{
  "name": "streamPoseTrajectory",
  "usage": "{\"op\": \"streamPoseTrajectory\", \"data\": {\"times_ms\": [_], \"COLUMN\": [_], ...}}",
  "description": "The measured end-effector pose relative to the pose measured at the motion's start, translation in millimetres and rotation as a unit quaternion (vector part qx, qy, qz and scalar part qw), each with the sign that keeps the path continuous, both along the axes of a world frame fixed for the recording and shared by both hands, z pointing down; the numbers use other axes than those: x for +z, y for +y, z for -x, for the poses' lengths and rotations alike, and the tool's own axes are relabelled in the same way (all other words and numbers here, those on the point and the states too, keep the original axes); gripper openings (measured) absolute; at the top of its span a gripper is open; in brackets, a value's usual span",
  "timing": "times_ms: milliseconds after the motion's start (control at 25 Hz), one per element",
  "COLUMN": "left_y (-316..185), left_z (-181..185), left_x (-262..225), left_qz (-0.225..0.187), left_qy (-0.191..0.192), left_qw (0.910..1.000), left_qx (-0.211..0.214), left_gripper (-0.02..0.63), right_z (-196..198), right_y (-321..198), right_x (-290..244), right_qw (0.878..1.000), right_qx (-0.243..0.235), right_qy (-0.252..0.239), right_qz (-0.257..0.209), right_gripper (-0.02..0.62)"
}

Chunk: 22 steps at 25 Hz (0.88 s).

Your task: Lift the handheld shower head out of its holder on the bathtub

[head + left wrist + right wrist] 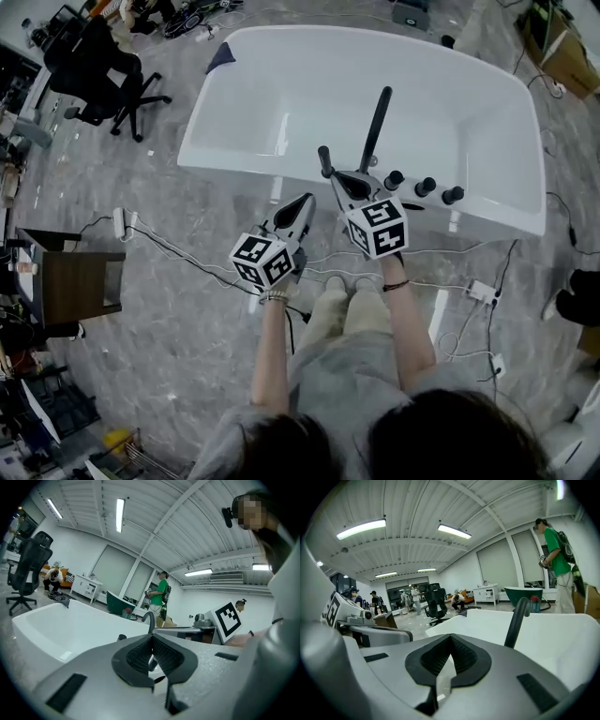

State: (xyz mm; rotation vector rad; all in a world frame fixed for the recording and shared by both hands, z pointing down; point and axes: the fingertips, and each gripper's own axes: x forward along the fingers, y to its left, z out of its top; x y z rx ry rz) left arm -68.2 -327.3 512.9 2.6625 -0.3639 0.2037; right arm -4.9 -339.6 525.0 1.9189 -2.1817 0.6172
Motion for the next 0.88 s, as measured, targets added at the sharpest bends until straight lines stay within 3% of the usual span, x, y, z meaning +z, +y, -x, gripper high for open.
{"op": "streamPoseTrajectory", "data": {"times_ms": [320,880], "left_y": [-14.1,-30.8], "left_z": [-2.6,-41.0], "left_x": [41.0,119.4], "left_qz": [0.027,0.039], "left_qy": [-0.012,-0.027], "left_qw": [0.9995,0.9988], "left_qx": [-0.005,0.011], "left_gripper": [0.005,0.005], "right_z": [-4.3,-25.1], "right_y": [-8.5,-37.7], "right_x": [46.0,142.6], "right_qw": [0.999,0.998], "right_qx": [-0.001,-0.005], "right_qy": [0.000,0.001], "right_qz": [0.032,0.064], "right_gripper": [0.000,0.002]}}
